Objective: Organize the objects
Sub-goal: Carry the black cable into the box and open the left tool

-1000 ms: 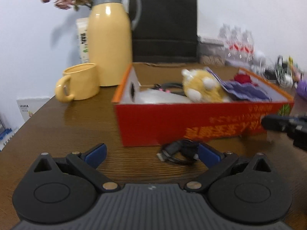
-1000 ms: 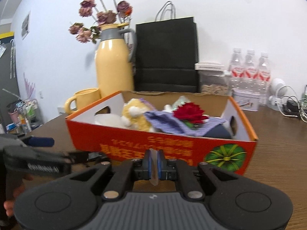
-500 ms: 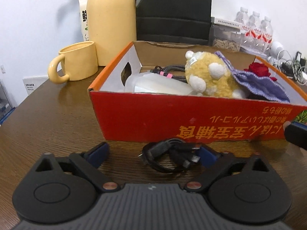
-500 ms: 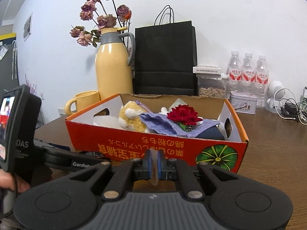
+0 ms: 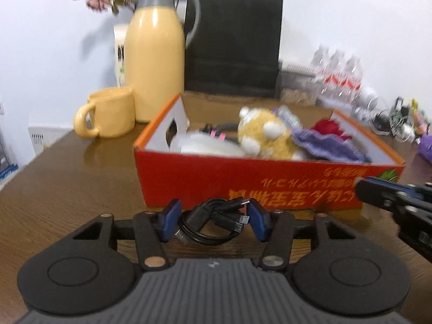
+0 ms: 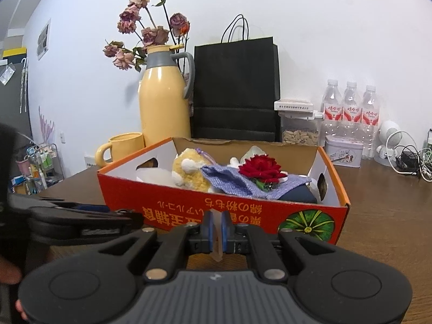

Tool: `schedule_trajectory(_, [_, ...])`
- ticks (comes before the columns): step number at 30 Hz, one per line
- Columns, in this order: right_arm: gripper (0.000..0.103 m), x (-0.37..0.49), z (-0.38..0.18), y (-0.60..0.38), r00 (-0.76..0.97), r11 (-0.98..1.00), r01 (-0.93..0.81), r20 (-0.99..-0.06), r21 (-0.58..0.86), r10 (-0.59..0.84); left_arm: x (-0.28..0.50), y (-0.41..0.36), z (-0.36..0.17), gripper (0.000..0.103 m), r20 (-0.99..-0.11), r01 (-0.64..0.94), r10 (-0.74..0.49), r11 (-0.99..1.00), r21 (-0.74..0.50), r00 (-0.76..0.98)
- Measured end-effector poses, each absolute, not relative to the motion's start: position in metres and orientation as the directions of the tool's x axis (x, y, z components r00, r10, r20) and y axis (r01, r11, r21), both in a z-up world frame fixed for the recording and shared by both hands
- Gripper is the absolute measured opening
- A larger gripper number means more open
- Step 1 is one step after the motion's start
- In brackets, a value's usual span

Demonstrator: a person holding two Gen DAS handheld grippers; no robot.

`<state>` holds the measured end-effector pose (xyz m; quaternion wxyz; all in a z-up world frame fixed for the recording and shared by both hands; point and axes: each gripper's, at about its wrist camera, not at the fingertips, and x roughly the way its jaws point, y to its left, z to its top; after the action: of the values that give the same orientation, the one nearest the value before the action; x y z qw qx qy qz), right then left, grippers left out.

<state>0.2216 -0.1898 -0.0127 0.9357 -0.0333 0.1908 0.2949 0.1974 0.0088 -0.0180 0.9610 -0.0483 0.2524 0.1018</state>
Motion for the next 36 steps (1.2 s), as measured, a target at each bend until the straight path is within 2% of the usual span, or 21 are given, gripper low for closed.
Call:
schedule_trajectory(4, [0.005, 0.218, -0.001, -0.192, 0.767, 0.823, -0.566, -0.332, 0.052, 0.549, 0.184, 0.004, 0.003, 0.055, -0.414, -0.186, 0.147, 0.981, -0.053, 0.898])
schedule_trajectory(11, [0.005, 0.233, 0.035, -0.186, 0.789, 0.824, -0.566, -0.266, 0.031, 0.553, 0.206, 0.003, 0.043, 0.055, -0.343, -0.153, 0.121, 0.986, -0.069, 0.932])
schedule_trajectory(16, [0.005, 0.263, 0.05, -0.172, 0.798, 0.832, -0.554, -0.265, 0.034, 0.542, 0.244, 0.014, 0.055, 0.055, -0.355, -0.177, 0.133, 0.98, -0.092, 0.925])
schedule_trajectory(23, [0.005, 0.312, 0.04, -0.151, 0.811, 0.854, -0.518, -0.294, 0.039, 0.506, 0.29, 0.024, 0.047, 0.054, -0.373, -0.185, 0.127, 0.975, -0.126, 0.919])
schedule_trajectory(30, [0.006, 0.341, 0.023, -0.151, 0.81, 0.866, -0.497, -0.334, 0.046, 0.483, 0.317, 0.021, 0.035, 0.054, -0.39, -0.156, 0.109, 0.984, -0.091, 0.914])
schedule_trajectory(34, [0.012, 0.344, 0.018, -0.153, 0.806, 0.873, -0.485, -0.361, 0.053, 0.469, 0.32, 0.024, 0.03, 0.055, -0.406, -0.16, 0.11, 0.983, -0.091, 0.907])
schedule_trajectory(36, [0.013, 0.346, 0.017, -0.155, 0.813, 0.884, -0.463, -0.37, 0.056, 0.449, 0.32, 0.025, 0.03, 0.06, -0.404, -0.167, 0.118, 0.982, -0.088, 0.907])
